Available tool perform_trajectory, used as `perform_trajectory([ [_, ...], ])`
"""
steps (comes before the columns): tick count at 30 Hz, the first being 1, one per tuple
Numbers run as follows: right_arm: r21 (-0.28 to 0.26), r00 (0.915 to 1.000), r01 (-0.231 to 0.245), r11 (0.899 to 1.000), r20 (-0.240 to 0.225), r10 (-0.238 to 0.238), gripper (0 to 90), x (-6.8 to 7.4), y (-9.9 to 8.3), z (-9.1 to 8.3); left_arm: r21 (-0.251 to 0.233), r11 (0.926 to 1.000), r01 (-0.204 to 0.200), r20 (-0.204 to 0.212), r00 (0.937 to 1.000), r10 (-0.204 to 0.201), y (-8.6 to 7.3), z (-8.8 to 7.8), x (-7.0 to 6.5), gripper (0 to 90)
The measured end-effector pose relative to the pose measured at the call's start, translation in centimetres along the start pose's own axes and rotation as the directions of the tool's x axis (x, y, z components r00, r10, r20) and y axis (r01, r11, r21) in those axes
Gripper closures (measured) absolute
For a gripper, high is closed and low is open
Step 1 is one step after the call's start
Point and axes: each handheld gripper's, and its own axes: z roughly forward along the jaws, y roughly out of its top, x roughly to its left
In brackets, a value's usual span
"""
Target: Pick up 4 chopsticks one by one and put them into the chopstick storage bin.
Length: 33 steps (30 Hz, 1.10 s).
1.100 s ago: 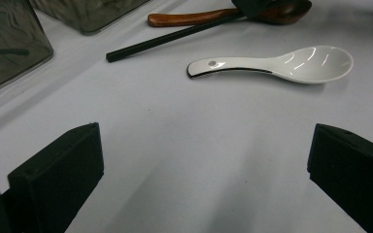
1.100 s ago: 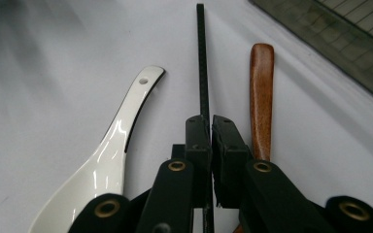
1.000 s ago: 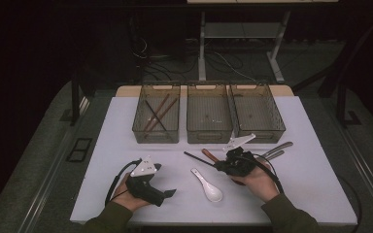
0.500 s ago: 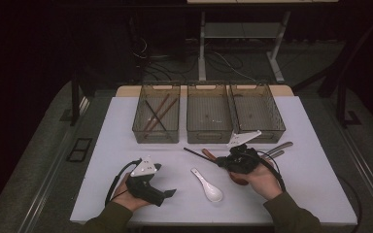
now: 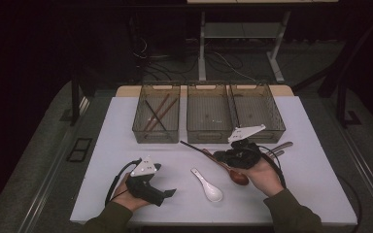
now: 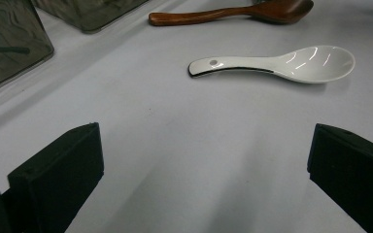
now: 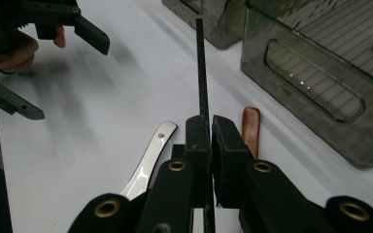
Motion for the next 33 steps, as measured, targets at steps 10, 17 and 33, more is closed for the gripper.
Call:
perform_trajectory([
  [10, -0.068, 1.0000, 0.004, 0.998, -0.004, -0.004, 86.3, -0.1, 1.9, -1.0, -0.001, 1.0000, -0.002, 0.000, 1.0000, 0.002, 0.0, 0.0, 0.0, 0.0],
  [17, -0.076, 1.0000, 0.002, 0.997, 0.009, -0.001, 86.3, -0.4, 3.8, -0.4, 0.001, 1.0000, -0.008, 0.002, 1.0000, 0.008, 0.0, -0.1, 0.1, 0.0],
  [33, -0.062, 0.9968, -0.017, 0.998, 0.077, 0.021, 86.3, -1.8, 8.4, 3.2, -0.003, 1.0000, 0.002, 0.007, 1.0000, -0.002, 0.1, 0.0, -0.1, 0.0],
])
